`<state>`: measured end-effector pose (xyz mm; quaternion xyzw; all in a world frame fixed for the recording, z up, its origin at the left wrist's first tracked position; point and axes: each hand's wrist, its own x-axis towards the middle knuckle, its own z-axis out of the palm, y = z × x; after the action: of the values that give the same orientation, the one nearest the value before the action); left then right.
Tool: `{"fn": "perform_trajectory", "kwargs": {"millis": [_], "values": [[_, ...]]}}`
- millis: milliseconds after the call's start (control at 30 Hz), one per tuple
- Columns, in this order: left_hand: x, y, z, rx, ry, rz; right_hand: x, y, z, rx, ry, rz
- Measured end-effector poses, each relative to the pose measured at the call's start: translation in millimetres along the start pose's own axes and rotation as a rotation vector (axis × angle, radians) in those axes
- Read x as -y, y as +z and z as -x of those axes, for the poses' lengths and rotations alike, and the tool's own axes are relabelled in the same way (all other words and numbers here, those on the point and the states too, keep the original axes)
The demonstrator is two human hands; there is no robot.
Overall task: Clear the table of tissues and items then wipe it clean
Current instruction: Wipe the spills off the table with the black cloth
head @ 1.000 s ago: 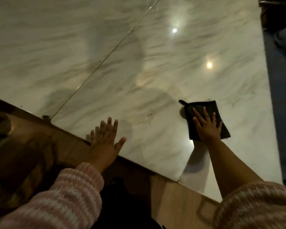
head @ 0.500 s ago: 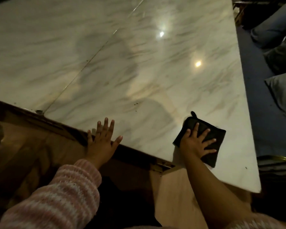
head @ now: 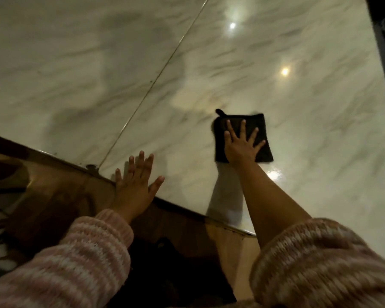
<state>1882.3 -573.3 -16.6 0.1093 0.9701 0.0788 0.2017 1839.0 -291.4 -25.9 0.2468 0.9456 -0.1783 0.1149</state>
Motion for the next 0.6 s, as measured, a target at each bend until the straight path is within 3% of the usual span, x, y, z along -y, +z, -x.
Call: {"fn": "perform_trajectory", "kwargs": {"millis": [200,333,467,600], "values": [[19,-6,-11,-0.004,0.026,-0.011,40,12,-1,0.100,-0.458,0.103],[7,-3,-3,0.006,0.044,-0.004,16,17,23,0.117,-0.665,0.196],[-22,7,10,0.011,0.082,-0.011,-35,9,46,0.084,-0.680,0.190],[-53,25,28,0.011,0.112,-0.014,-96,-6,64,0.054,-0.530,0.142]]}}
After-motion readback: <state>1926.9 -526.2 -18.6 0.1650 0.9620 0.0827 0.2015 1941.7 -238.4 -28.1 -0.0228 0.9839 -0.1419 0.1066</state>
